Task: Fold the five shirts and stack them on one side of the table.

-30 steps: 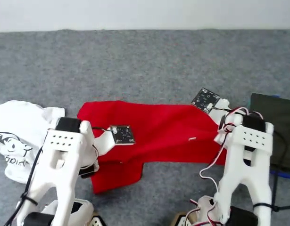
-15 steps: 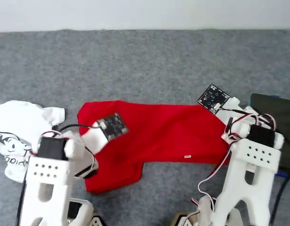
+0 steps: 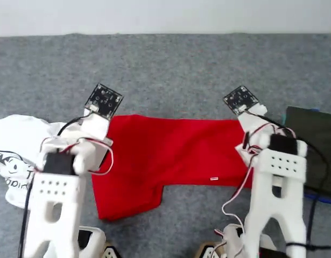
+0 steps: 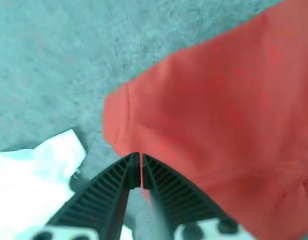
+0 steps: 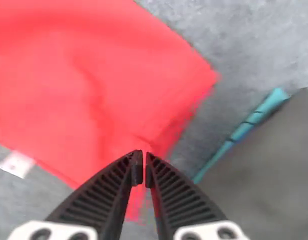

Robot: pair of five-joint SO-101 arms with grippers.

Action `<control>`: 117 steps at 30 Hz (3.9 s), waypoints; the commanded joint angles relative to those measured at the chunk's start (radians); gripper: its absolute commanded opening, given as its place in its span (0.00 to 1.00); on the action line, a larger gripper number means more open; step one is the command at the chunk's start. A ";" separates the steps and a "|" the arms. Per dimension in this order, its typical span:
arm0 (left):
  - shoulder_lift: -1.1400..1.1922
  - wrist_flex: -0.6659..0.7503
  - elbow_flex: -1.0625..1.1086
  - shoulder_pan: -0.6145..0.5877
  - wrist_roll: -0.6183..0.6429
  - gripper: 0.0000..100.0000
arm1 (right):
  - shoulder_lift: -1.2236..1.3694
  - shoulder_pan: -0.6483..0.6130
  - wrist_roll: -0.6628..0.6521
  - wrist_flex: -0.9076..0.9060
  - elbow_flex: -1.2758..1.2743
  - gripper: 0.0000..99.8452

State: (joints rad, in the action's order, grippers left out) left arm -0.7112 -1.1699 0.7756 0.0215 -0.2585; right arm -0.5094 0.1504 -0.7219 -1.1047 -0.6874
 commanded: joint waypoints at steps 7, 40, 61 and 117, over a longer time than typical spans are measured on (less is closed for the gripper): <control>0.338 0.098 -0.124 0.002 0.061 0.02 | 0.209 -0.061 0.215 -0.016 0.176 0.01; 0.451 -0.072 -0.314 -0.008 -0.025 0.02 | 1.009 0.016 0.120 -0.211 1.086 0.01; 0.459 -0.100 -0.343 -0.008 -0.025 0.02 | 0.967 0.099 0.353 -0.321 1.088 0.14; 0.451 -0.157 -0.344 -0.003 -0.026 0.02 | 1.067 0.047 0.219 -0.496 1.278 0.13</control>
State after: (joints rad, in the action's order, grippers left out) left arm -0.2478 -1.3203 0.4810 0.0230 -0.2677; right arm 0.6460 0.2209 -0.4964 -1.4960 0.5386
